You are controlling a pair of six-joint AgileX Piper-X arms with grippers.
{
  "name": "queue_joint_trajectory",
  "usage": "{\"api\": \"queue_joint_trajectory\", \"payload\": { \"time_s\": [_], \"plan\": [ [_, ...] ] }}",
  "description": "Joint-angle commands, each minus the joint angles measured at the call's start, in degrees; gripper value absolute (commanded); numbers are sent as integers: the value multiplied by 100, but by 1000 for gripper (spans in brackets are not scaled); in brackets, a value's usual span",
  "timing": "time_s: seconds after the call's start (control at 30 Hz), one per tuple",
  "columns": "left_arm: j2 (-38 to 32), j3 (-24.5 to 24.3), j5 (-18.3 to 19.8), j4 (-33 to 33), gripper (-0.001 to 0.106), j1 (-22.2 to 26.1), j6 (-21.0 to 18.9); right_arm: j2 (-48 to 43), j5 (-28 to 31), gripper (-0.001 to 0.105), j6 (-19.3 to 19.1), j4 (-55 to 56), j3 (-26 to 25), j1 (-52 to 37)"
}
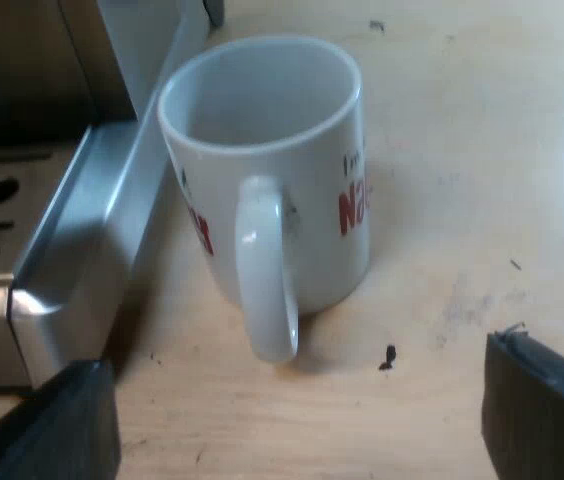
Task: Place mug into machine
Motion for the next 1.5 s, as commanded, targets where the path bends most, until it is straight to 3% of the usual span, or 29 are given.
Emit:
{"api": "queue_joint_trajectory", "payload": {
  "time_s": [0.03,0.63,1.0,1.5],
  "plan": [
    [-14,-63,13,-162,77,-23,-49,181,29,78,-19,-228,-26,7],
    [-14,-63,13,-195,77,-23,-49,2412,-183,78,-19,-2515,-199,7],
    [-14,-63,13,-195,77,-23,-49,3657,-183,78,-19,-2676,-964,7],
    [-14,-63,13,-195,77,-23,-49,4539,-152,78,-19,-2676,-1508,7]
  ]
}}
